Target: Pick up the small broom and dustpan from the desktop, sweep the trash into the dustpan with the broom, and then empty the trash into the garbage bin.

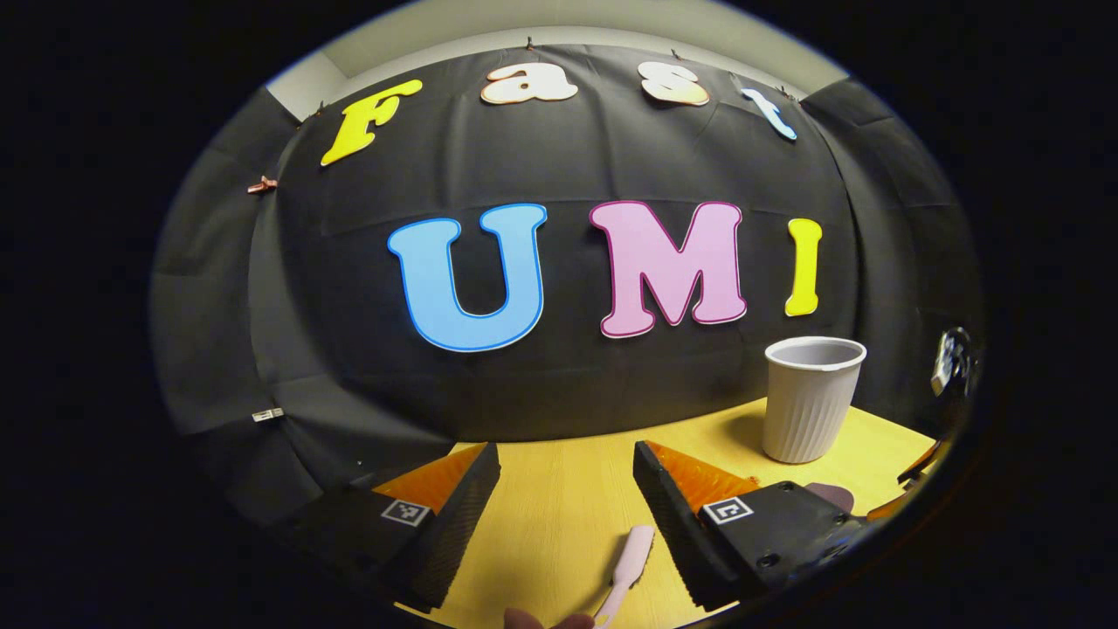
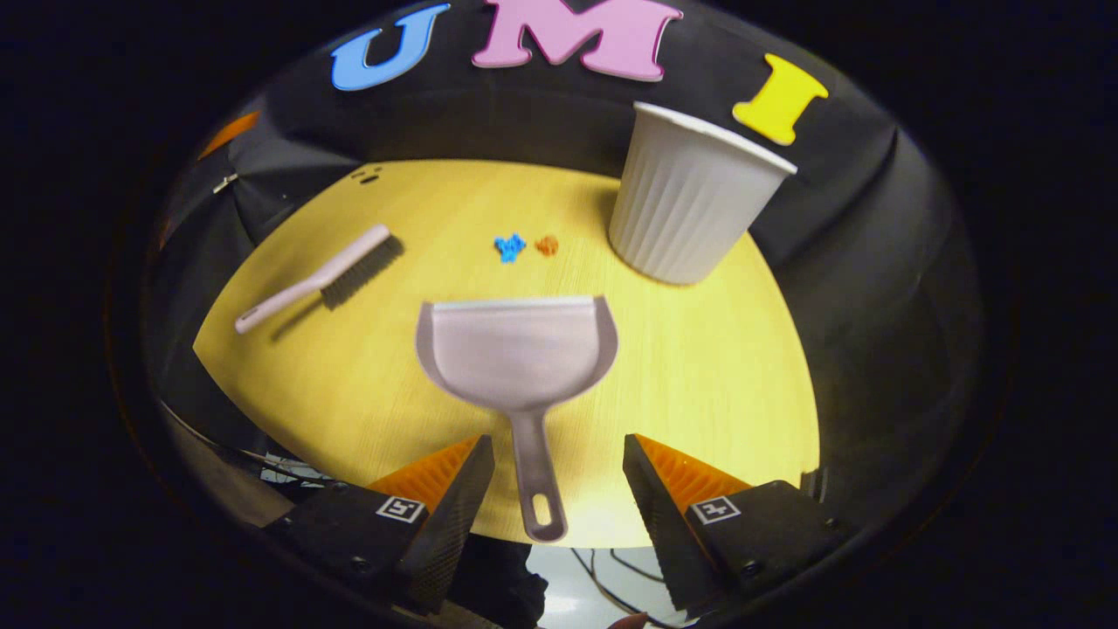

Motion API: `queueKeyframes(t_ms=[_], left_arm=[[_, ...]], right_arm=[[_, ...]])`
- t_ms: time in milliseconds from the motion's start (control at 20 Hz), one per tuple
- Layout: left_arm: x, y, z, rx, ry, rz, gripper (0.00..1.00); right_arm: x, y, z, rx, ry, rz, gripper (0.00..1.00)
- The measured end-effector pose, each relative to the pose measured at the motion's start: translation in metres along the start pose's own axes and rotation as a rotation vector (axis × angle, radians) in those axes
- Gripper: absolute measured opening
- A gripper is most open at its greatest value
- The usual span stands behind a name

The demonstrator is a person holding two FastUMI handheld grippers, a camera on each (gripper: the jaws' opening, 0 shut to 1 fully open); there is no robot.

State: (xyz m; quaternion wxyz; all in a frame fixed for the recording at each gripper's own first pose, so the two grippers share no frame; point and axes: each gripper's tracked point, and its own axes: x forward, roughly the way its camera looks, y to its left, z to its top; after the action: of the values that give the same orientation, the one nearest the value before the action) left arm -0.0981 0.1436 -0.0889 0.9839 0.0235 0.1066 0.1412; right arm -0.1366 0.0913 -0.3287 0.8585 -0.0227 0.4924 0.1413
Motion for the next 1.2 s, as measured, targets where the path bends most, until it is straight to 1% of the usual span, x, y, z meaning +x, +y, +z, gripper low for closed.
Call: queueKeyframes(t_ms=[50, 100, 250, 300, 500, 550, 600, 700, 750, 850, 900, 950, 1050, 1150, 1200], left_arm=[[0.001, 0.002, 0.0, 0.007, -0.001, 0.002, 1.0], [0.001, 0.004, -0.003, 0.012, 0.001, 0.003, 0.97], [-0.001, 0.009, -0.007, 0.022, 0.011, 0.001, 0.97], [-0.001, 0.007, -0.009, 0.028, 0.014, 0.002, 0.97], [-0.008, 0.01, -0.019, 0.04, 0.061, -0.005, 0.97], [-0.01, 0.011, -0.021, 0.042, 0.073, -0.006, 0.98], [-0.012, 0.012, -0.022, 0.044, 0.085, -0.002, 0.97], [-0.015, 0.014, -0.024, 0.048, 0.1, 0.005, 0.98], [-0.016, 0.015, -0.025, 0.05, 0.103, 0.009, 0.97], [-0.014, 0.018, -0.035, 0.053, 0.11, 0.013, 0.97], [-0.015, 0.019, -0.037, 0.054, 0.115, 0.012, 0.97], [-0.016, 0.019, -0.038, 0.055, 0.122, 0.013, 0.97], [-0.018, 0.012, -0.05, 0.055, 0.147, 0.004, 0.97], [-0.017, 0.003, -0.065, 0.054, 0.192, -0.027, 0.98], [-0.015, 0.0, -0.075, 0.061, 0.217, -0.045, 0.98]], right_arm=[[0.011, 0.003, -0.006, 0.006, 0.029, 0.005, 0.93], [0.023, 0.007, -0.012, 0.004, 0.056, 0.01, 0.93], [0.055, 0.018, -0.022, -0.003, 0.125, 0.047, 0.89], [0.062, 0.022, -0.023, -0.004, 0.143, 0.055, 0.82], [0.085, 0.029, -0.023, -0.027, 0.189, 0.076, 0.82], [0.089, 0.032, -0.022, -0.023, 0.204, 0.087, 0.8], [0.094, 0.033, -0.02, -0.016, 0.213, 0.086, 0.73], [0.096, 0.037, -0.018, 0.018, 0.232, 0.101, 0.63], [0.099, 0.038, -0.018, 0.036, 0.241, 0.106, 0.62], [0.101, 0.04, -0.015, 0.052, 0.25, 0.123, 0.57], [0.102, 0.04, -0.016, 0.048, 0.249, 0.124, 0.45], [0.1, 0.041, -0.016, 0.041, 0.239, 0.124, 0.48], [0.101, 0.041, -0.015, 0.042, 0.215, 0.124, 0.49], [0.101, 0.042, -0.013, 0.039, 0.202, 0.144, 0.44], [0.101, 0.041, -0.013, 0.03, 0.194, 0.149, 0.38]])
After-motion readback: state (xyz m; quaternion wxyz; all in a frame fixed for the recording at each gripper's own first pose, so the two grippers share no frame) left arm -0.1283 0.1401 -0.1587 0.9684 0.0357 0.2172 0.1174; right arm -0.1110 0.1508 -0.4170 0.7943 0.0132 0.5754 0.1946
